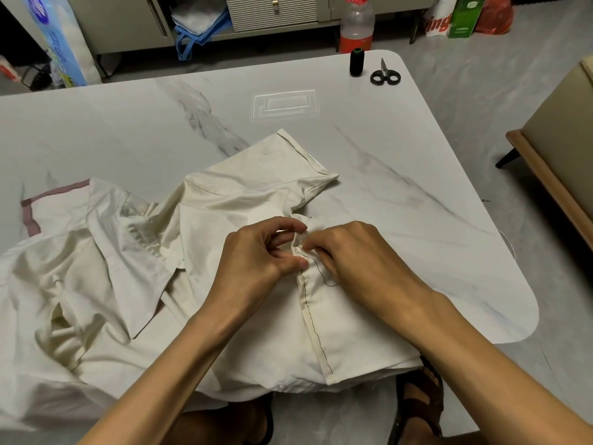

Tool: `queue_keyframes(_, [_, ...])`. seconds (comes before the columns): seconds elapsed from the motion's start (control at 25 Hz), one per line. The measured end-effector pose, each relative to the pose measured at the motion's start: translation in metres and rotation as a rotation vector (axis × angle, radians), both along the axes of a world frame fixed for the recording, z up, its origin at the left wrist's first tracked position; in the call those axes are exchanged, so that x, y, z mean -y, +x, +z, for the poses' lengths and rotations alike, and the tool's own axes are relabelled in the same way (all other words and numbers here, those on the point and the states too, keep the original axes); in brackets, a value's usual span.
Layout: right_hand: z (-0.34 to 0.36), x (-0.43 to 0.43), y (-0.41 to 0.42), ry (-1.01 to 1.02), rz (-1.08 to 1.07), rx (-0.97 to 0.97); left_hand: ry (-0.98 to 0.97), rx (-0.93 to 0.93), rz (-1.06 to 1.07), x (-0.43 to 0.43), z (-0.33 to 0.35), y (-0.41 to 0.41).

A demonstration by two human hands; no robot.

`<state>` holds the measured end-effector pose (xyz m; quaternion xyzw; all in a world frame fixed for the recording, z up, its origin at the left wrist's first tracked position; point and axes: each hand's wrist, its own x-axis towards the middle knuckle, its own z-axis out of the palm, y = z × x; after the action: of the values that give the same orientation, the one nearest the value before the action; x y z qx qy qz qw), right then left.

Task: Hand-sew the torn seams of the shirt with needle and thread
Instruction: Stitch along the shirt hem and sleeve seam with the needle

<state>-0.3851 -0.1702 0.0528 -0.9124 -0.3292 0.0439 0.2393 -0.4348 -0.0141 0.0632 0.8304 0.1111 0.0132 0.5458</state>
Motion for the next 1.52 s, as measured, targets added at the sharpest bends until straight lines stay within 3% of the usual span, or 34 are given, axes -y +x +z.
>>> queue_keyframes(0.36, [-0.004, -0.001, 0.000, -0.043, 0.022, 0.057, 0.036, 0.002, -0.013, 0.007, 0.001, 0.002])
queue_keyframes(0.56, [-0.002, 0.003, 0.000, 0.266, -0.117, -0.079, -0.024, -0.005, -0.014, 0.004, 0.002, 0.005])
queue_keyframes(0.68, [0.001, 0.004, 0.001, 0.352, -0.145, -0.122, -0.020, -0.025, -0.025, 0.005, 0.004, 0.004])
queue_keyframes(1.04, [0.004, 0.002, -0.005, 0.325, -0.073, -0.014, 0.044, 0.004, -0.027, 0.009, 0.006, 0.003])
queue_keyframes(1.28, [0.001, -0.003, -0.008, 0.349, -0.058, -0.075, 0.071, 0.067, -0.067, 0.013, 0.008, 0.002])
queue_keyframes(1.4, [0.002, 0.001, -0.002, 0.456, -0.177, -0.145, 0.042, 0.130, 0.029, 0.010, 0.010, 0.003])
queue_keyframes(1.52, [0.007, 0.007, 0.007, 0.644, -0.337, -0.349, -0.149, 0.163, 0.246, 0.001, 0.005, 0.007])
